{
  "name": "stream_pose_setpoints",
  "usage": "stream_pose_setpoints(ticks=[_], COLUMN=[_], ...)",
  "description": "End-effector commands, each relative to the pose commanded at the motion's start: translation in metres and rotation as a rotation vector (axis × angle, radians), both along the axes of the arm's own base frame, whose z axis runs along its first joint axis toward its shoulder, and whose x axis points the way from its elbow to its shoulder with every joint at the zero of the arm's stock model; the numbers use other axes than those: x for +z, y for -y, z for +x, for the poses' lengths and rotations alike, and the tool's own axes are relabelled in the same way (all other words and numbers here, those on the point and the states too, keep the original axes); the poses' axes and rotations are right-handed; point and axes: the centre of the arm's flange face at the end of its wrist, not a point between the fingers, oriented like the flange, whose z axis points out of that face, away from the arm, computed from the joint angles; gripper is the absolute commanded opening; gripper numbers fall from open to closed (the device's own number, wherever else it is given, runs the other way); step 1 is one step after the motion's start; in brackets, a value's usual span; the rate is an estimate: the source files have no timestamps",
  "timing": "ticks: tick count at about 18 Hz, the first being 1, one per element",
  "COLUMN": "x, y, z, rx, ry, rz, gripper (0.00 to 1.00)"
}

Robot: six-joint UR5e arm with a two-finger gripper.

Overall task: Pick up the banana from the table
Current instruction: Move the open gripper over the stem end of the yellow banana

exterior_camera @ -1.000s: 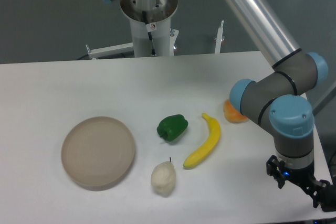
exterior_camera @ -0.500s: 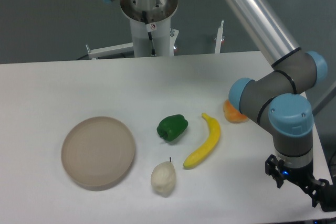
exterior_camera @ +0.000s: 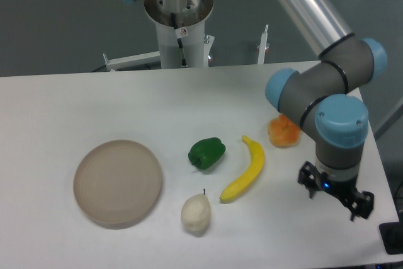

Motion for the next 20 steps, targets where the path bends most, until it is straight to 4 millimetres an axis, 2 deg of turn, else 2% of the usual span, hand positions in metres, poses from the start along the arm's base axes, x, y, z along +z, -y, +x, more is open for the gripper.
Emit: stream_pose_setpoints(ticks=[2,7,11,15,20], x=[-0.009,-0.033,-0.059,-0.086,-0.109], y=[0.022,0.048,0.066,0.072,0.079], z=[0.009,0.034,0.037,0.051,0.068], rx=[0.013,0.025,0.098,0.112,0.101], ry=[0.071,0.165,0.178,0.179,0.175], rz=[-0.011,-0.005,0.067,0.067,0.060], gripper=[1.00,1.00,1.00,1.00,1.00])
